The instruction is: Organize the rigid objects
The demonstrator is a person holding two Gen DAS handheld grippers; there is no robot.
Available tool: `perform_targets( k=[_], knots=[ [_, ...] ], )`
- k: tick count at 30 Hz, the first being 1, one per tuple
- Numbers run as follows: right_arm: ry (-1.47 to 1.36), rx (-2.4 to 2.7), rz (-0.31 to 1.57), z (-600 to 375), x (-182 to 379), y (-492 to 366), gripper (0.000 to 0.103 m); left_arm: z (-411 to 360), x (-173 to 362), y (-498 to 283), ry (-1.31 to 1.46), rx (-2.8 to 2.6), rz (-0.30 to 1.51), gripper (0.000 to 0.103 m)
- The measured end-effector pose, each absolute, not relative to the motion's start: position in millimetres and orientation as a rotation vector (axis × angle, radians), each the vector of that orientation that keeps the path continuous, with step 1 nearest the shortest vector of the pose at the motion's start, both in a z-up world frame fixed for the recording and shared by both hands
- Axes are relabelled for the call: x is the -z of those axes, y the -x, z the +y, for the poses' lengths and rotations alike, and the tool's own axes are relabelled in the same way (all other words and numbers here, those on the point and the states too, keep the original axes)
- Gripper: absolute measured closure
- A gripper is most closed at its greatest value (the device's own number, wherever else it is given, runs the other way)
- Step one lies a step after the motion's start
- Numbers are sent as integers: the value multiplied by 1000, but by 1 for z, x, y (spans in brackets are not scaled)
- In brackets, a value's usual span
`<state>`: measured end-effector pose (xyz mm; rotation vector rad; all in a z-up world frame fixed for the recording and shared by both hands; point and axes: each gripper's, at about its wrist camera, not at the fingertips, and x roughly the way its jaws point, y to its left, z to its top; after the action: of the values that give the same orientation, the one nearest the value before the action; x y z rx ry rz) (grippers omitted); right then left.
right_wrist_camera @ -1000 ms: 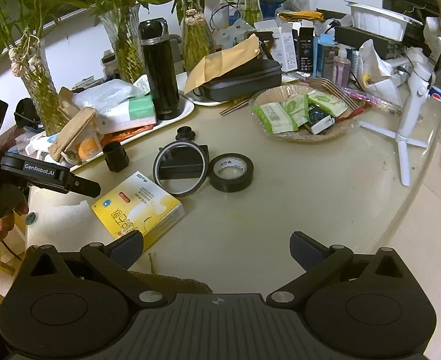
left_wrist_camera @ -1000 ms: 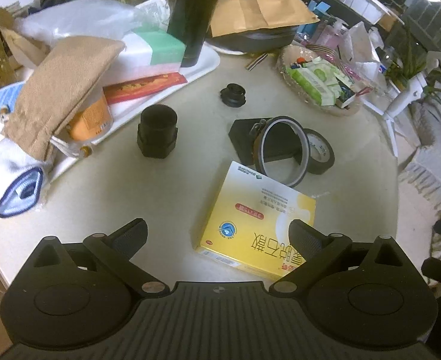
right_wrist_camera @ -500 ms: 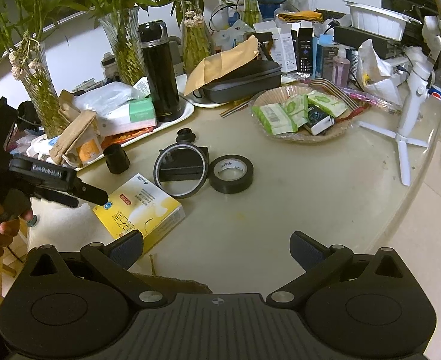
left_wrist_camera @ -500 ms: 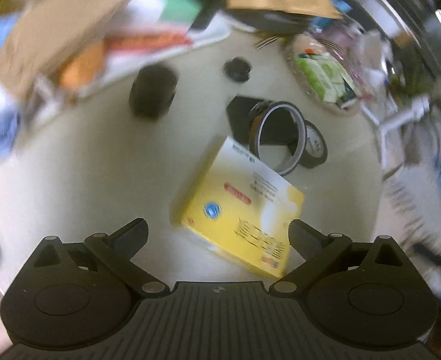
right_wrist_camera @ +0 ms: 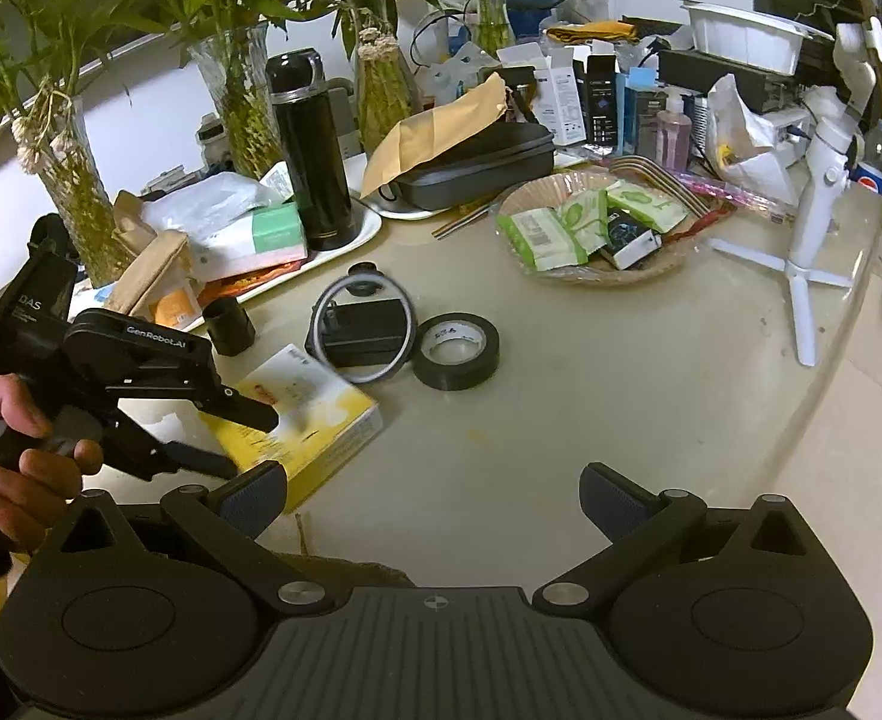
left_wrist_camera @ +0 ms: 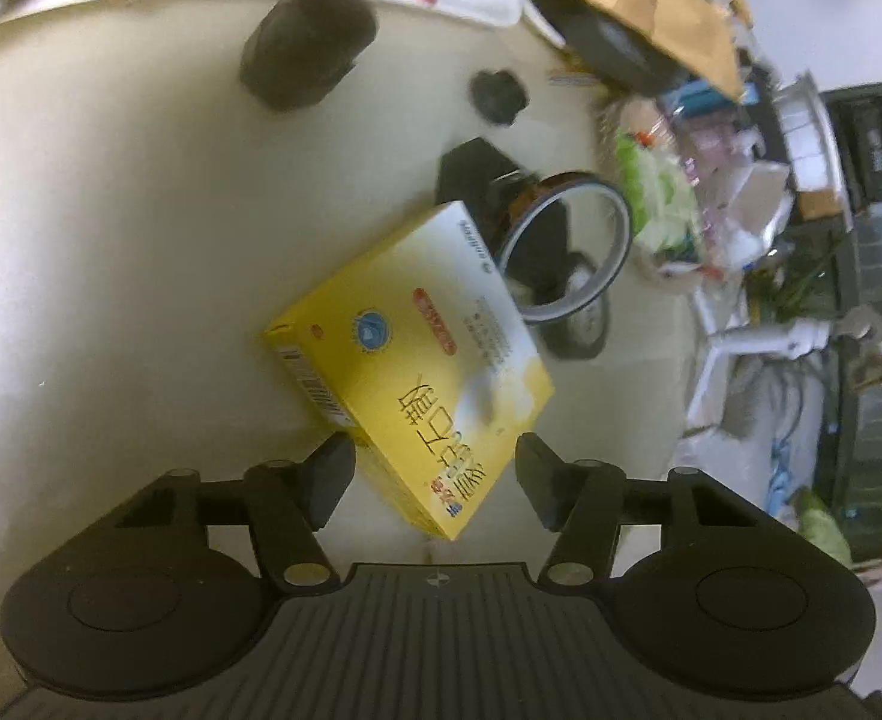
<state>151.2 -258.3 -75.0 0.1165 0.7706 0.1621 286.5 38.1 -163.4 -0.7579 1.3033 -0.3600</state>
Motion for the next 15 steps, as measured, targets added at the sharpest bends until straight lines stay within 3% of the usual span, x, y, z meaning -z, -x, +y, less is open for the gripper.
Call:
perform_targets(
  k=[8,15],
  knots=[
    [-121,-162,764,-260,74,-151,0,33,142,-288,777,446,1156,52],
    [-121,-162,764,-260,74,-151,0,20,124,-283,548,418,1099,52]
  ],
)
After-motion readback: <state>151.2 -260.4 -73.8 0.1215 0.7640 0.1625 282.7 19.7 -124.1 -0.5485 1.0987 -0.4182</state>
